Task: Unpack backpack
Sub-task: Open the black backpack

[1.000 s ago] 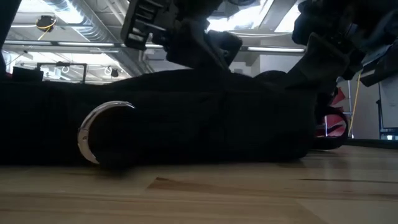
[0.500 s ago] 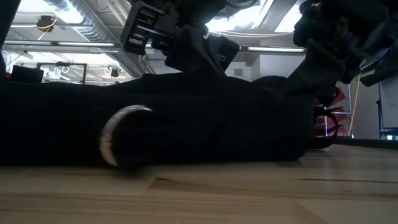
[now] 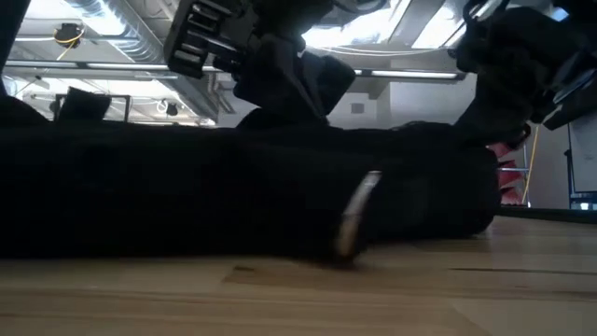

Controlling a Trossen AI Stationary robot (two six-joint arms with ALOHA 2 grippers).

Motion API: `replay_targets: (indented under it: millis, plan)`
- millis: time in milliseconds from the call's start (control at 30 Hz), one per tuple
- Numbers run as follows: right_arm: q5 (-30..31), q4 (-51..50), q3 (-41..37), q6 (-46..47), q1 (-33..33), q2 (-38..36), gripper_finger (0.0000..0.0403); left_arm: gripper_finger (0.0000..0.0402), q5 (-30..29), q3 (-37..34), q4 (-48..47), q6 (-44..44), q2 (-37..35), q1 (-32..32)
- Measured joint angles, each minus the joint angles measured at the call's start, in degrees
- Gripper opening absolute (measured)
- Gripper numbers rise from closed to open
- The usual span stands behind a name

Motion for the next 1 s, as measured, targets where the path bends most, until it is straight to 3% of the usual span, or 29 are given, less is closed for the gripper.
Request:
replay_targets:
  millis: [133, 367, 600, 800, 1000]
  plan:
    - [0.11, -0.64, 0.0, 0.68, 0.0, -0.21, 0.0004, 0.0002, -2.01, 0.02, 1.13, -0.16, 0.0, 0.02]
    - [-0.51, 0.15, 0.0, 0.88, 0.0, -0.21, 0.0011, 0.001, -19.19, 0.04, 4.98, 3.27, 0.0, -1.38]
    - [-1.07, 1.2, 0.0, 0.7, 0.02, -0.21, 0.0008, 0.0088, -22.03, 0.09, 9.2, 6.48, 0.0, -5.39]
    - [-1.26, 1.78, 0.0, 0.55, 0.02, -0.21, 0.001, 0.0164, -34.03, 0.17, 11.85, 12.12, 0.32, -8.37]
    - [-1.37, 2.64, 0.02, 0.27, 0.02, -0.21, 0.0011, 0.0177, -37.74, 0.15, 11.81, 16.87, 2.09, -8.35]
